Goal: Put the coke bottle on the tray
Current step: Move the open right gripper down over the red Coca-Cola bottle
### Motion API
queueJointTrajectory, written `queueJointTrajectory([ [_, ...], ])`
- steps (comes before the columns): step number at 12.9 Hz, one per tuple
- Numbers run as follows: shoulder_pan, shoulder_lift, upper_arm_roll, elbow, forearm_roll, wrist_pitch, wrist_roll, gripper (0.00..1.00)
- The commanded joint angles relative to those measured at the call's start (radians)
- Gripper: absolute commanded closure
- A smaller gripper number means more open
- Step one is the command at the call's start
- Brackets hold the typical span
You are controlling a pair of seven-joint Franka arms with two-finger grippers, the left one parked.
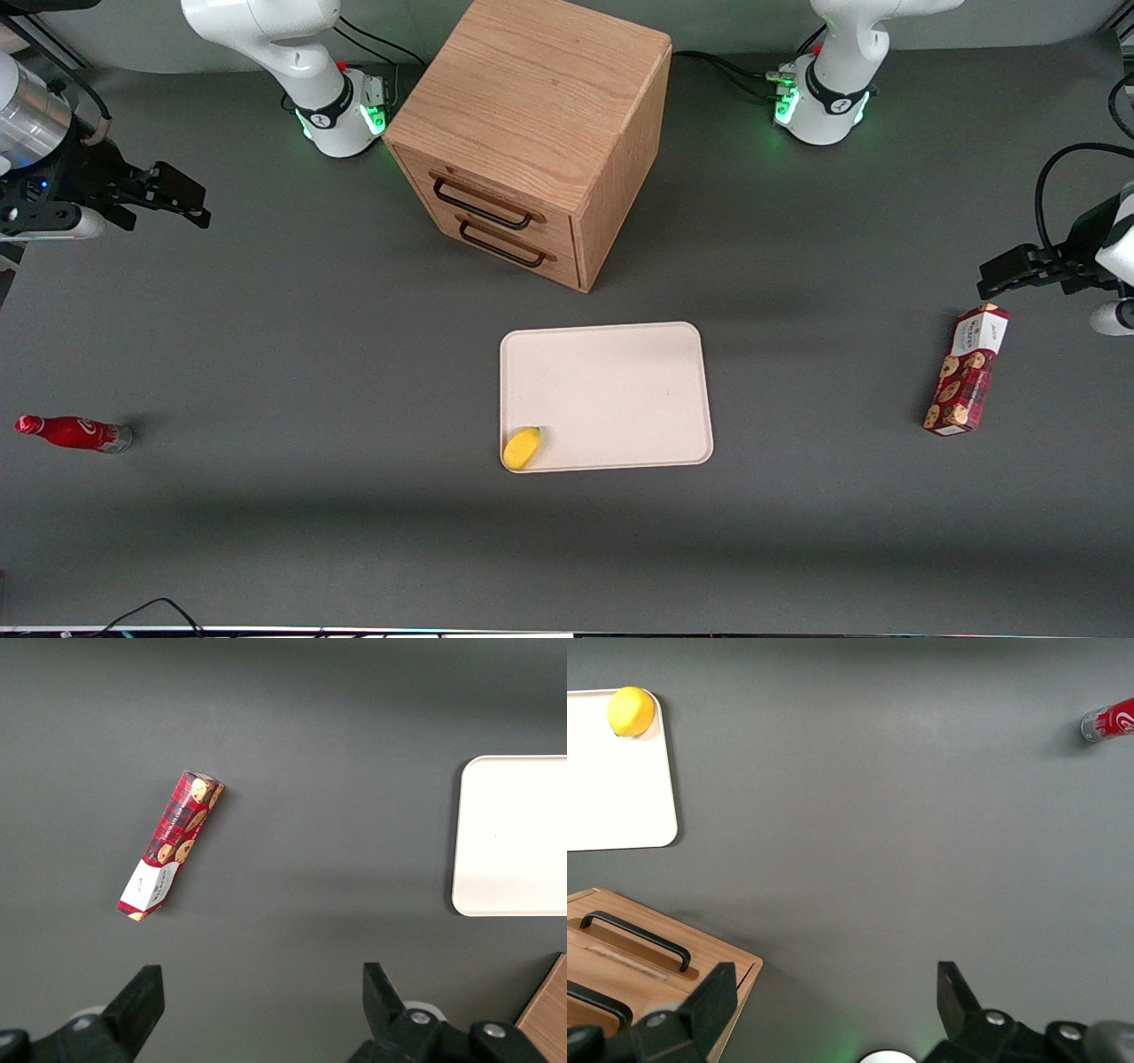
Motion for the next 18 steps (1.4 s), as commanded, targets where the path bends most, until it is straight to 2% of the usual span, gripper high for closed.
queueJointTrajectory([
  [1,0.009,0.023,0.002,0.025,-0.023,-0.010,0.000,0.00],
  [3,-0.001,0.072,-0.007,0.061,-0.029,-0.001,-0.017,0.00],
  [5,-0.008,0.141,-0.058,0.109,-0.122,0.010,-0.244,0.00],
  [6,-0.008,0.164,-0.123,0.118,-0.124,0.051,-0.337,0.00],
  [8,-0.005,0.234,-0.277,0.127,-0.110,0.174,-0.628,0.00],
  [9,-0.008,0.303,-0.338,0.174,-0.080,0.211,-0.752,0.00],
  [11,-0.033,0.473,-0.426,0.308,0.049,0.213,-0.950,0.00],
  [13,-0.117,0.622,-0.429,0.409,0.137,0.220,-1.092,0.00],
  [15,-0.174,0.731,-0.426,0.485,0.172,0.255,-1.179,0.00],
  [18,-0.227,0.804,-0.426,0.496,0.200,0.370,-1.296,0.00],
])
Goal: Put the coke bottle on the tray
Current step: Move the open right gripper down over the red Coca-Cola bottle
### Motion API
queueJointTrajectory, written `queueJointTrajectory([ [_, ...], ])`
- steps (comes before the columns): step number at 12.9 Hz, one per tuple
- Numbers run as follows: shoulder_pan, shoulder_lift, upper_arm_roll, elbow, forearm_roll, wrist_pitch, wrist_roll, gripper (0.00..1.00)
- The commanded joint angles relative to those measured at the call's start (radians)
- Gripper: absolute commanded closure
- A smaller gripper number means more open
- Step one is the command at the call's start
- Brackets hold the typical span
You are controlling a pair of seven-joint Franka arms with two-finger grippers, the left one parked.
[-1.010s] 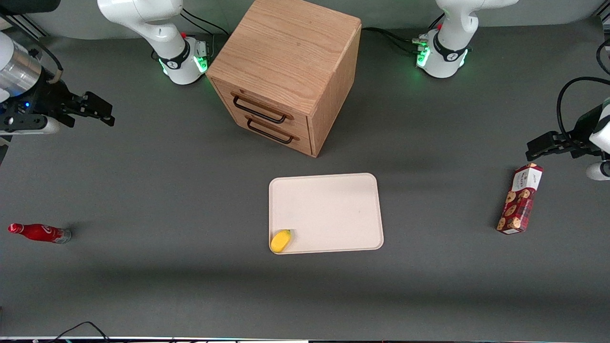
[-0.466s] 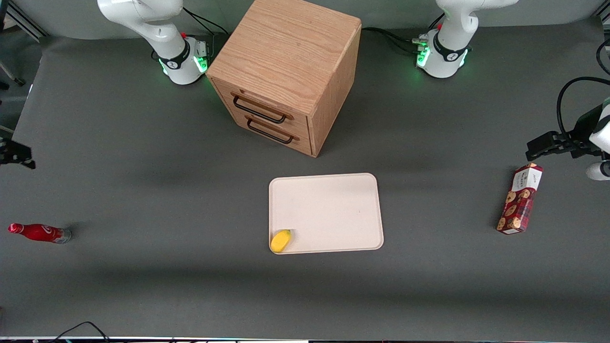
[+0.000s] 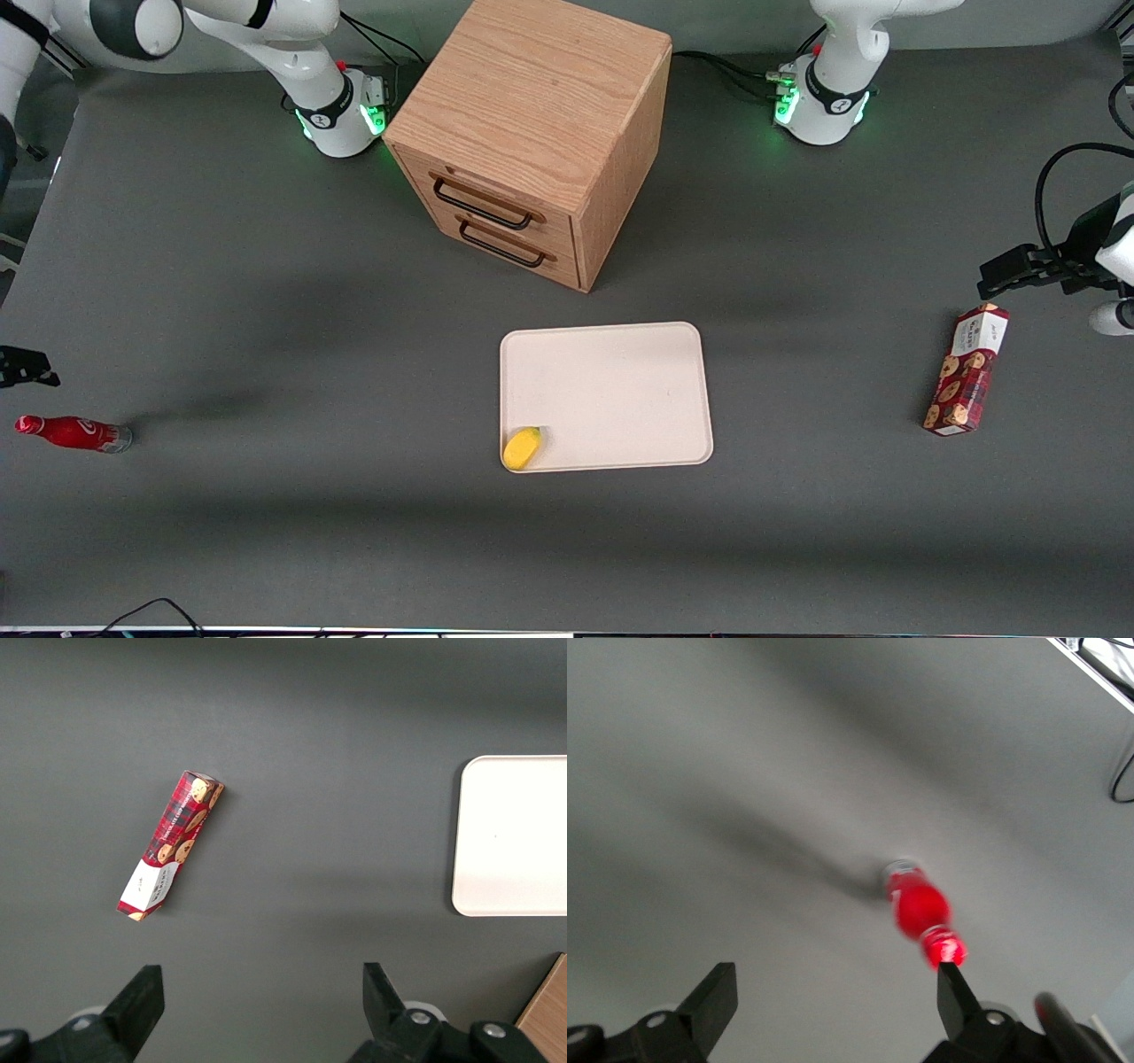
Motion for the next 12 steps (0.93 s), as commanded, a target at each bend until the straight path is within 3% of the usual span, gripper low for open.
queueJointTrajectory([
  [1,-0.047,0.067,-0.003,0.066,0.038,0.054,-0.110,0.00],
  [3,-0.071,0.105,0.000,0.085,0.039,0.111,-0.148,0.00],
  [5,-0.093,0.148,-0.002,0.117,0.102,0.113,-0.164,0.00],
  [12,-0.110,0.215,-0.002,0.125,0.150,0.115,-0.196,0.00],
])
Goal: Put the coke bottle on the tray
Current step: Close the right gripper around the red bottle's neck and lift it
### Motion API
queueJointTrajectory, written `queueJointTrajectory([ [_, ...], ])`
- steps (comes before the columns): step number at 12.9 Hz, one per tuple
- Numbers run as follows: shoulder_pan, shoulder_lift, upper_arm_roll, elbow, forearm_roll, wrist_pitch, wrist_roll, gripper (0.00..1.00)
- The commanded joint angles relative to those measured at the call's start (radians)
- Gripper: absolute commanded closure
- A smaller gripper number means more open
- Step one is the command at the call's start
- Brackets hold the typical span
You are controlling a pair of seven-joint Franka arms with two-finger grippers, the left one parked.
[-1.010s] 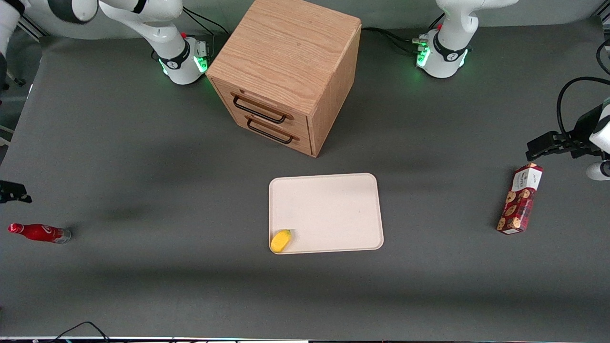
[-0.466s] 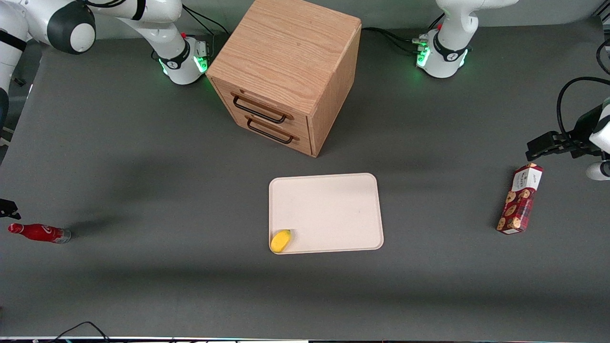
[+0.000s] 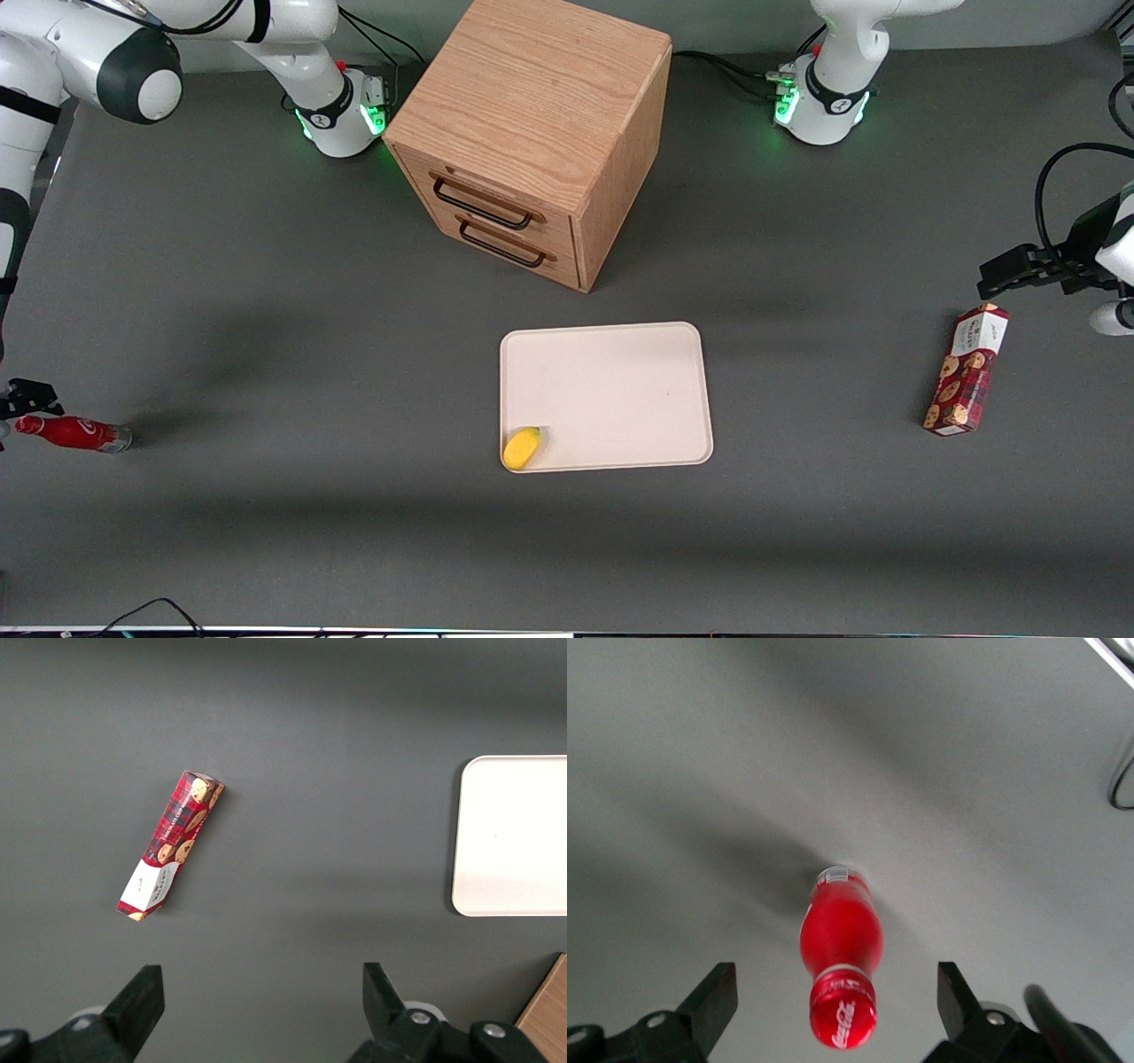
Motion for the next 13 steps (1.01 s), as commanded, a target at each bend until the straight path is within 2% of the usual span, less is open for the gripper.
queueJointTrajectory([
  [1,-0.012,0.027,-0.002,0.046,0.037,-0.007,-0.043,0.00],
  [3,-0.018,0.043,-0.002,0.060,0.039,-0.009,-0.046,0.00],
  [4,-0.018,0.044,-0.002,0.062,0.040,-0.009,-0.057,0.09],
  [6,-0.018,0.047,-0.002,0.063,0.040,-0.009,-0.068,0.46],
  [7,-0.017,0.047,-0.004,0.063,0.040,-0.009,-0.068,0.51],
  [8,-0.017,0.047,-0.002,0.063,0.040,-0.009,-0.068,0.53],
  [9,-0.017,0.049,-0.002,0.063,0.040,-0.009,-0.066,0.59],
  [11,-0.017,0.050,-0.002,0.063,0.040,-0.009,-0.064,0.82],
  [12,-0.015,0.049,-0.002,0.063,0.040,-0.011,-0.063,0.97],
  [13,-0.014,0.049,-0.002,0.065,0.040,-0.014,-0.058,1.00],
])
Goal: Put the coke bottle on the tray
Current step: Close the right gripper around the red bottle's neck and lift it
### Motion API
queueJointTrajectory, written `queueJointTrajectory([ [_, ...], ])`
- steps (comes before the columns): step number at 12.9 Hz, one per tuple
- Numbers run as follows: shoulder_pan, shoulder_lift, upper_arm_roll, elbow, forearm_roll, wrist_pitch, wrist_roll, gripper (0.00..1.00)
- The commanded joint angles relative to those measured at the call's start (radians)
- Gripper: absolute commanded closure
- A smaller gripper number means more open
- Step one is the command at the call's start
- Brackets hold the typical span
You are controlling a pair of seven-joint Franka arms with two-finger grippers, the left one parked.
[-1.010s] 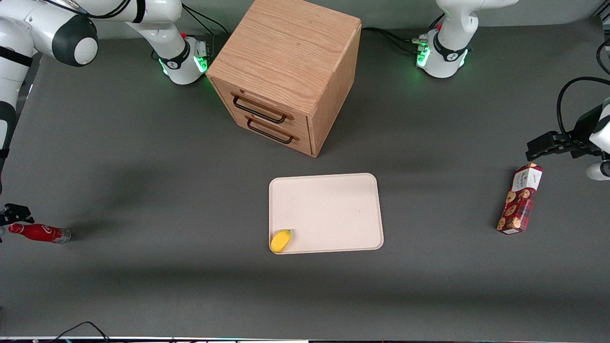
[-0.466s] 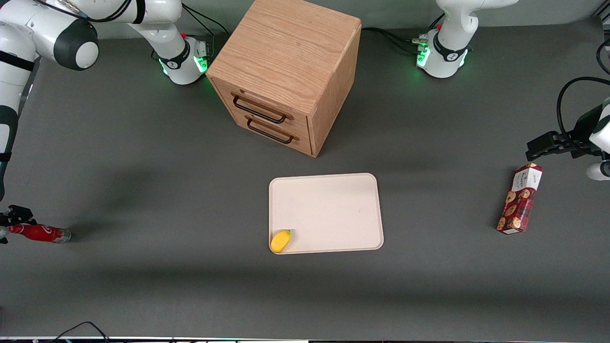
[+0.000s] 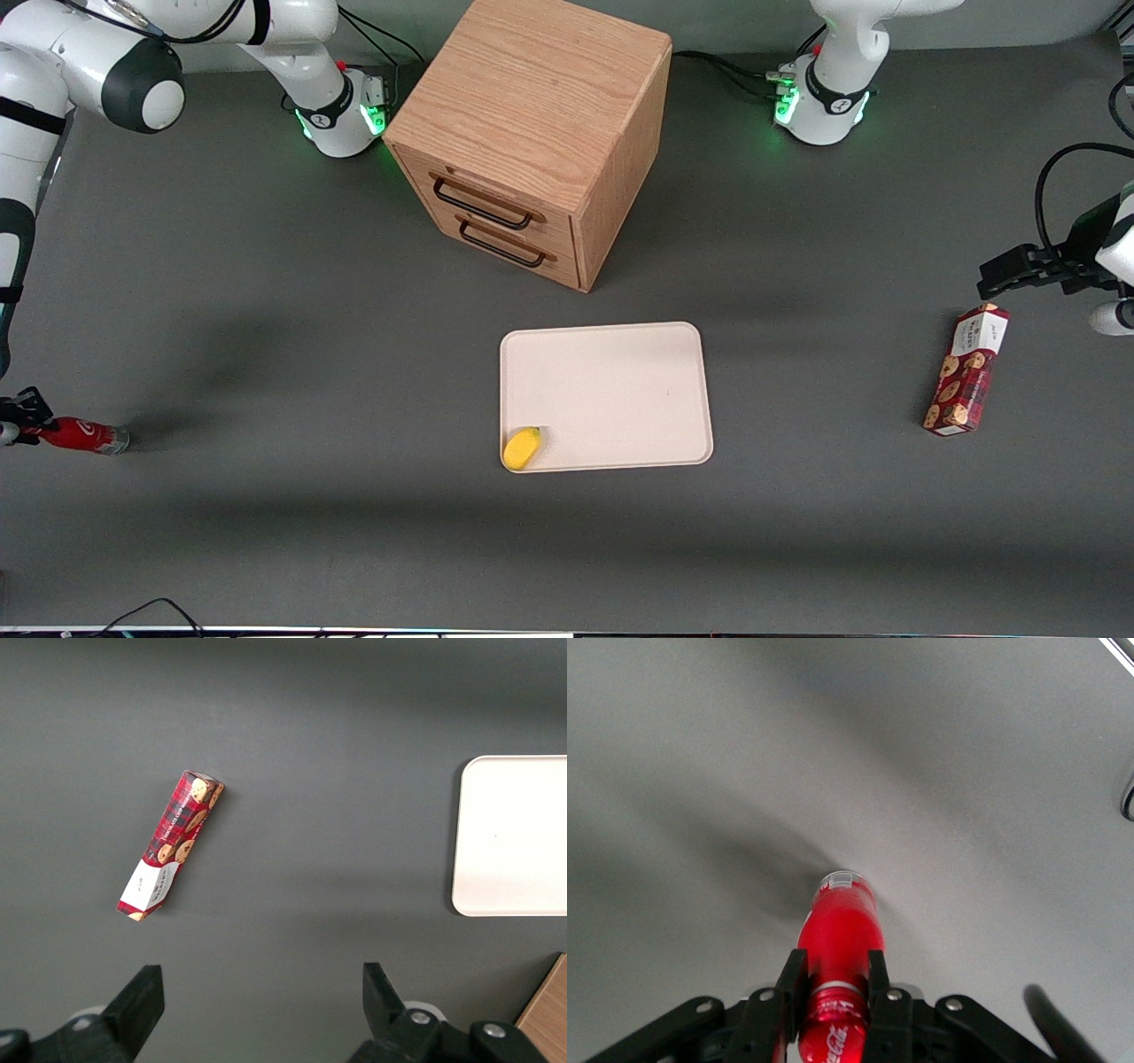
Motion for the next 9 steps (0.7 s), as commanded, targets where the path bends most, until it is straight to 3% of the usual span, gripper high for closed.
queueJointTrajectory([
  [1,-0.001,0.018,-0.002,0.038,0.028,-0.015,-0.020,1.00],
  [6,0.059,-0.092,-0.008,0.038,-0.001,-0.196,0.190,1.00],
  [9,0.112,-0.229,0.021,0.038,-0.114,-0.351,0.401,1.00],
])
